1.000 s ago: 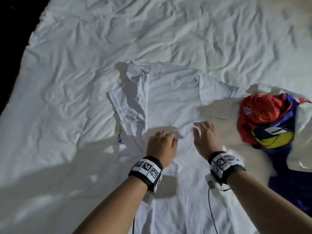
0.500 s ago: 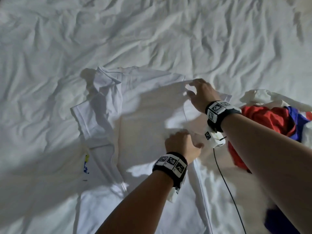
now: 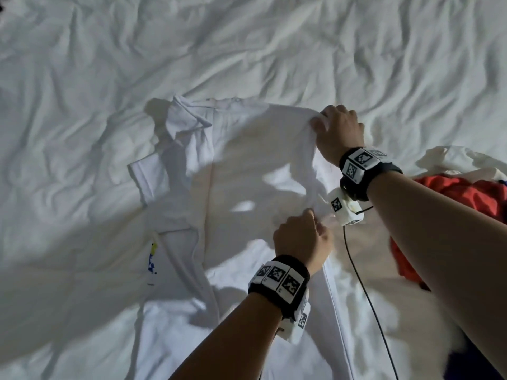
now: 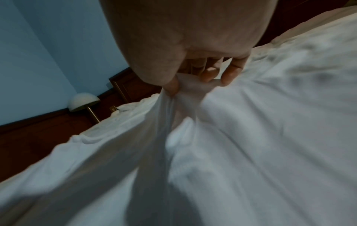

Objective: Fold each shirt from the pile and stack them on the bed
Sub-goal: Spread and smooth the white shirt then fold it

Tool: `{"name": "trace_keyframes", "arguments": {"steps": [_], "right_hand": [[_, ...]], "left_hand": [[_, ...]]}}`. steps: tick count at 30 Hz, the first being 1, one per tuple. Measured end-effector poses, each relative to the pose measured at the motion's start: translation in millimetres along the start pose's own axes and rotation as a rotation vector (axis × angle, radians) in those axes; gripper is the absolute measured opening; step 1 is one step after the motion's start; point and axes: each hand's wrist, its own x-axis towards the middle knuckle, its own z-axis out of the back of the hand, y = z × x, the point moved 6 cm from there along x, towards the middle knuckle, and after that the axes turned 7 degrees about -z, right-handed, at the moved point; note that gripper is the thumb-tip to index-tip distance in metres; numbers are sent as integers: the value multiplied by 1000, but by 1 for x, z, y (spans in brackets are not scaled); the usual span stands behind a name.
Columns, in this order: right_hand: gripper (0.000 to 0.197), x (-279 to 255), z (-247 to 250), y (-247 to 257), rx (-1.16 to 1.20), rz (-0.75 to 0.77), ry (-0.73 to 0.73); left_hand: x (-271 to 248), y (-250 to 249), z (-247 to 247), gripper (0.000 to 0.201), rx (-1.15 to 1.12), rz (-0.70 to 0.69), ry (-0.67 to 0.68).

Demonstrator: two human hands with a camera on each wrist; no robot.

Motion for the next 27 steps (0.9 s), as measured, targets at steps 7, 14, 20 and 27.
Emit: {"name": "trace_keyframes", "arguments": {"steps": [7,14,20,27], "right_hand": [[24,-15,10,60,44,118,-14],[14,-26,-22,120,43,144,104],[27,-35,-46,133,60,89,182],[28,-142,-53,78,241,122,85]], "left_hand": [[-39,43,48,12,-264,91,-173],[-58,110,71,4,-297,238,-324],[-48,136,67,16,-314,267,-279],[-49,142,60,19,-323,280,-224]]}}
